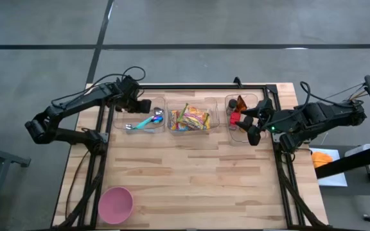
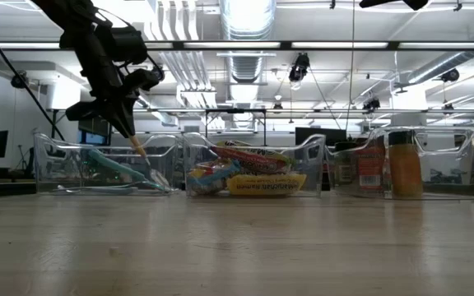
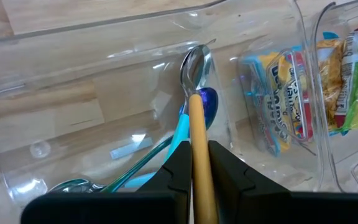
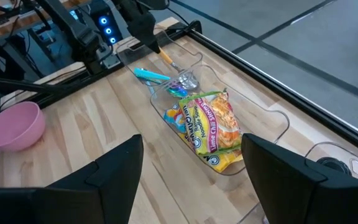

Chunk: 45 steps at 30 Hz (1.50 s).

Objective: Pick & Place Food Item
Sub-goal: Put the yellow spoon into the left transparent bin, then return to Home Position

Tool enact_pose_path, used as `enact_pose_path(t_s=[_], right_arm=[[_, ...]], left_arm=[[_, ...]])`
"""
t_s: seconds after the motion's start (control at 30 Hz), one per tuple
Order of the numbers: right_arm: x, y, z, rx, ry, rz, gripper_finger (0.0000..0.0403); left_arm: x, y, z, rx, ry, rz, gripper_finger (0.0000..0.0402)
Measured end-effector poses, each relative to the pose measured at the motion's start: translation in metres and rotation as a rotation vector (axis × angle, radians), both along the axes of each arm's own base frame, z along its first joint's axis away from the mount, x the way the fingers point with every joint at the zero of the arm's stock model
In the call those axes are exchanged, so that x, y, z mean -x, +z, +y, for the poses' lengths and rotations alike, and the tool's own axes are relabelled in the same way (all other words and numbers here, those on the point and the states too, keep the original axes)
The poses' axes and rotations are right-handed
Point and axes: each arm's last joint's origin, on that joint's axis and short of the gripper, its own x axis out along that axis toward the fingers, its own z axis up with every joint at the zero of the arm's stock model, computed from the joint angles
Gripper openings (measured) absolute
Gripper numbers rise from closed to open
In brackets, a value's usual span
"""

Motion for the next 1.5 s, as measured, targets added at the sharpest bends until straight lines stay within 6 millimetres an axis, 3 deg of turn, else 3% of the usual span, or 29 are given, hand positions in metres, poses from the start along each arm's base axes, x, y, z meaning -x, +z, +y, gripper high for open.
enact_pose_path(t_s=[0.5,0.73,1.27,1.37,1.5], right_arm=[[0.000,0.000,0.000,-0.001,0.000,0.000,0.0267],[0.000,0.000,0.000,-0.006,0.001,-0.002,0.0267],[0.000,0.000,0.001,-0.053,0.005,-0.017,0.0267],[0.001,0.001,0.001,-0.074,-0.007,-0.028,0.0267],[0.004,0.002,0.000,-0.102,-0.015,-0.048,0.0267]], left_arm=[[0.001,-0.001,-0.002,0.027,0.006,0.008,0.0033],[0.007,-0.005,-0.007,0.096,0.031,0.074,0.0089],[0.008,-0.005,-0.008,0.099,0.008,0.091,0.0099],[0.008,-0.002,-0.009,0.080,-0.021,0.081,0.0099],[0.008,0.017,-0.014,-0.004,-0.040,0.000,0.0099]])
